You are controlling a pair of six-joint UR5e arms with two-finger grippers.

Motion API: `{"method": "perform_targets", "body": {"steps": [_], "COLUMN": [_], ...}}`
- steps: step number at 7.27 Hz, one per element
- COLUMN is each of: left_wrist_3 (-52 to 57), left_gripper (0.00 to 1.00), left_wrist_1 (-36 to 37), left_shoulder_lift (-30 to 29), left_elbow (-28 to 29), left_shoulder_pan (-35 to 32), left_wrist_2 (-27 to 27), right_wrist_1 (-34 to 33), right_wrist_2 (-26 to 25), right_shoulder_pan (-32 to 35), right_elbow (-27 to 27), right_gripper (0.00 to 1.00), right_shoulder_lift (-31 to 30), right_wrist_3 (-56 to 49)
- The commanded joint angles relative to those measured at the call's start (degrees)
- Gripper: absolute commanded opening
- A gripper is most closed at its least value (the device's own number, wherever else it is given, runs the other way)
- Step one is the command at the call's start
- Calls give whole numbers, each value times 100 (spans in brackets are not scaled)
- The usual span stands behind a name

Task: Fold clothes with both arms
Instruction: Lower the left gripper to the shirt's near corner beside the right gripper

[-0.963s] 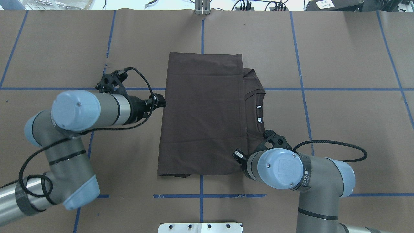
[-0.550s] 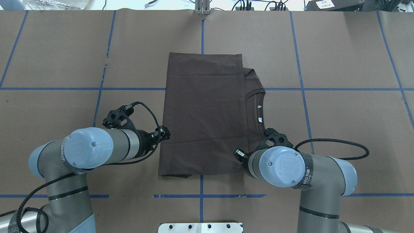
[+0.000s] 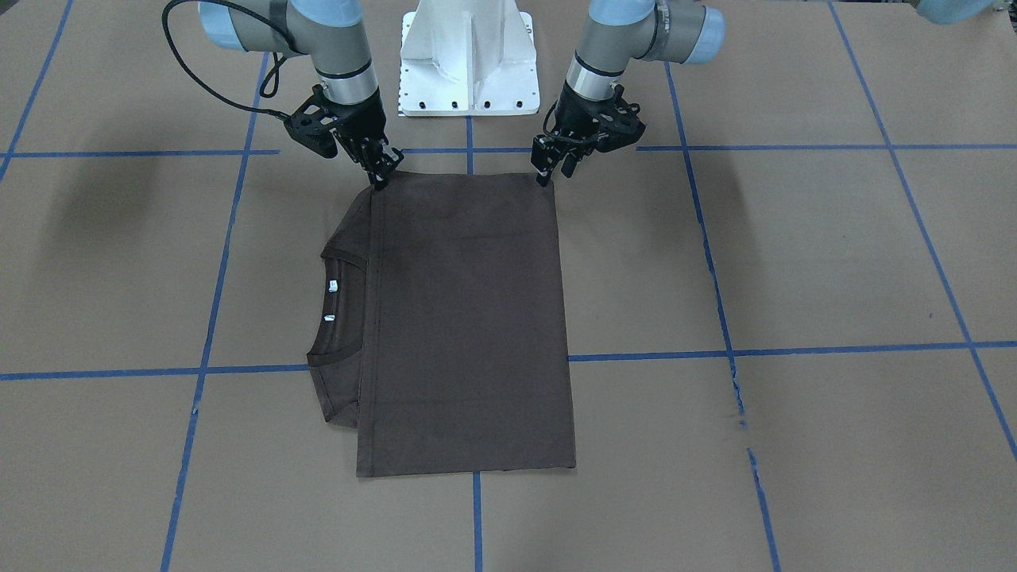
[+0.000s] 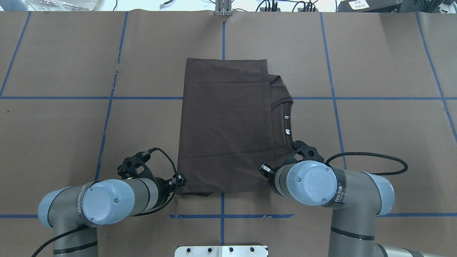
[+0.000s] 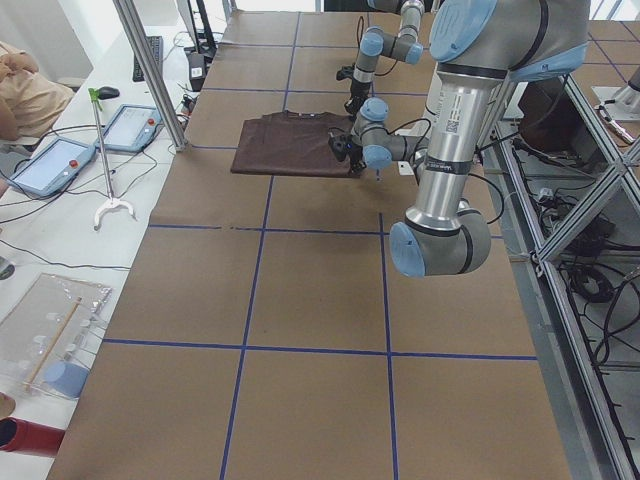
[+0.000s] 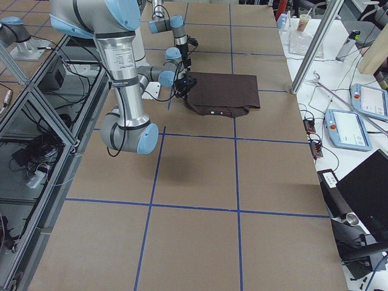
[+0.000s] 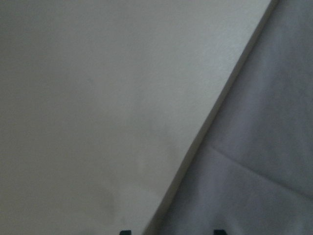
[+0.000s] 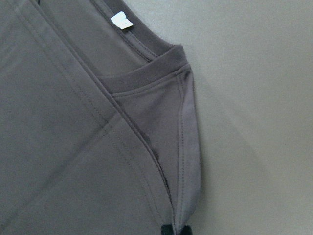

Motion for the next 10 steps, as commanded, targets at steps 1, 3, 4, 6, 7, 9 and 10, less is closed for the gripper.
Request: {"method": "perform_targets", "body": {"steps": [1, 3, 4, 6, 7, 9, 10], "left_wrist_3": [1, 10, 10, 1, 1, 1, -7], "left_gripper": [60, 56, 51, 45, 45, 40, 21], "left_wrist_1": [7, 16, 7, 16, 7, 7, 7], "left_shoulder_lift": [-42, -59, -59, -103, -103, -182, -182], "left_elbow": [44, 53, 61, 114, 175, 254, 264], "left_shoulder_pan": [50, 76, 77, 155, 164, 173, 165], "left_wrist_2": [18, 18, 18, 18, 18, 18, 26], "right_wrist_1": [0, 0, 0, 0, 0, 0, 0], "right_wrist_2": [0, 0, 0, 0, 0, 26, 44], "right_shoulder_pan": [1, 1, 9, 36, 36, 53, 71], "right_elbow": [4, 13, 4, 4, -4, -4, -4], "right_gripper": [0, 0, 0, 0, 0, 0, 0], "right_shoulder_lift": [0, 8, 0, 0, 0, 0, 0], "right_wrist_3": [-2, -2, -2, -2, -2, -11, -11]}}
